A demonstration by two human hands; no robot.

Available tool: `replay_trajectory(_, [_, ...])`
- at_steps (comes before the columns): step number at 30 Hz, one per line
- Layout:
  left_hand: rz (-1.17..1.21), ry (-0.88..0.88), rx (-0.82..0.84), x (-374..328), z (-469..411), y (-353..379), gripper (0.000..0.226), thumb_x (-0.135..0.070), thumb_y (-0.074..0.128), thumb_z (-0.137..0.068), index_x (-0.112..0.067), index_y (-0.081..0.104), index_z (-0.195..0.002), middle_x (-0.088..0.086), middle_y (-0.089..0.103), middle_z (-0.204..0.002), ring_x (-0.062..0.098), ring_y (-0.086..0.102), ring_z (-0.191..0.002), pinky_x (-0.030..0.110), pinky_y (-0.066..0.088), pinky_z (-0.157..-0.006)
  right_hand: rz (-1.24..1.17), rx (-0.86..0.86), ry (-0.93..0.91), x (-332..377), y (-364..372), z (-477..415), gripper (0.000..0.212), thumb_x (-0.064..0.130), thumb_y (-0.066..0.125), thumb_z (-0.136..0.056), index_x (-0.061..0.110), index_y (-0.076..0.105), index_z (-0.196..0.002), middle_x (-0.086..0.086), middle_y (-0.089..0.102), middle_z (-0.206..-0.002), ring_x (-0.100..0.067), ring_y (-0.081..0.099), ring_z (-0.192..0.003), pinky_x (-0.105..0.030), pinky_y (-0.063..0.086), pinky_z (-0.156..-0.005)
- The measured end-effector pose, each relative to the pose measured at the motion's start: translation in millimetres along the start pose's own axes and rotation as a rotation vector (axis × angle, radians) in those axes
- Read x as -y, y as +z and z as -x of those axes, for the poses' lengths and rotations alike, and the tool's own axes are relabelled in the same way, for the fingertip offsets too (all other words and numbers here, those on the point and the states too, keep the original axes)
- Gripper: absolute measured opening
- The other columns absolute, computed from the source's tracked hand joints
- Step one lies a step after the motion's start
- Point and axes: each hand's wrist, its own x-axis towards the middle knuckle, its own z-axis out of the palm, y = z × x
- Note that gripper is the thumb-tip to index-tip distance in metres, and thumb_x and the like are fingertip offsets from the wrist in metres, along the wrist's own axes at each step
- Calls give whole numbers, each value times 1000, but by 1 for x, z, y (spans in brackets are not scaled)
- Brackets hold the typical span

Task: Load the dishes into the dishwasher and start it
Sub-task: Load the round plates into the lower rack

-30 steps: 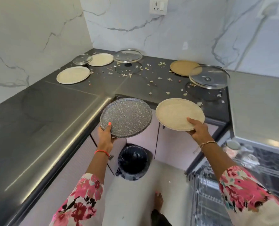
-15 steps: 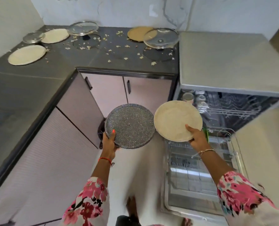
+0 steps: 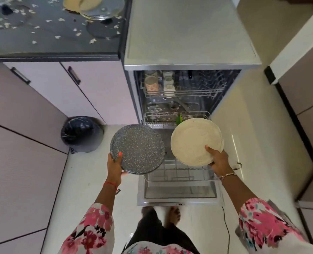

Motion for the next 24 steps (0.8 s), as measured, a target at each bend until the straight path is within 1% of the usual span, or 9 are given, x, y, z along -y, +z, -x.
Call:
replay_trajectory(4, [-105,3,23,9,-1,42,34,-21,47,-96,-9,39,-127,15,50,-130,33,53,-109,51,50,-80,-8,-52,14,6,-30,-21,52,0,67,-80,4,50,-129,-16,54,-130,-30,53,-108,-43,53,-74])
replay_trajectory(6, [-134,16,35,13,-8,61,33,-20,46,-96,-9,39,-126,16,50,-130,36,52,-112,53,50,-83,-7,-68,-1,8,-37,-34,51,0,65,-81,3,49,-129,-16,54,-128,-29,53,-104,-32,57,-58])
replay_trajectory(8, [-162,32,53,16,-18,77,33,-20,46,-97,-8,39,-127,16,50,-130,37,52,-114,56,49,-85,12,-69,-33,10,-40,-49,50,-2,64,-81,1,49,-129,-16,55,-125,-29,53,-104,-23,55,-50])
replay_trajectory(11, [-204,47,78,21,-41,102,36,-20,45,-96,-7,38,-129,14,49,-129,36,51,-116,60,46,-89,126,-78,-115,8,-43,-80,47,-4,63,-82,-2,50,-126,-17,56,-122,-28,53,-106,-24,56,-63])
replay_trajectory(13, [-232,53,88,26,-60,116,37,-20,45,-96,-8,37,-130,12,49,-127,34,51,-115,60,45,-91,224,-92,-178,3,-41,-105,43,-6,61,-82,-3,51,-124,-18,57,-120,-25,52,-104,-33,55,-79])
replay_trajectory(15, [-271,83,95,36,-84,130,36,-18,46,-96,-8,38,-129,9,50,-123,31,52,-112,59,45,-93,339,-112,-238,-2,-35,-135,40,-6,60,-82,-4,52,-122,-20,58,-120,-28,53,-105,-39,48,-86])
replay_trajectory(17, [-310,121,92,49,-108,140,32,-16,47,-96,-9,40,-126,8,52,-120,29,52,-109,56,46,-94,464,-119,-288,-8,-26,-165,36,-4,58,-84,-4,53,-120,-21,59,-117,-33,54,-107,-40,47,-86])
replay_trajectory(21, [-343,179,63,85,-161,160,28,-16,48,-95,-9,42,-122,6,55,-116,25,55,-104,48,47,-94,730,-93,-404,-27,-7,-233,33,-2,53,-87,-8,52,-120,-21,60,-112,-28,55,-99,-27,41,-76])
replay_trajectory(24, [-380,238,26,105,-191,175,28,-14,47,-96,-4,42,-121,5,55,-111,21,54,-97,38,48,-87,877,-29,-493,-43,6,-283,34,2,51,-90,-9,49,-122,-21,60,-109,-29,58,-96,-25,43,-72])
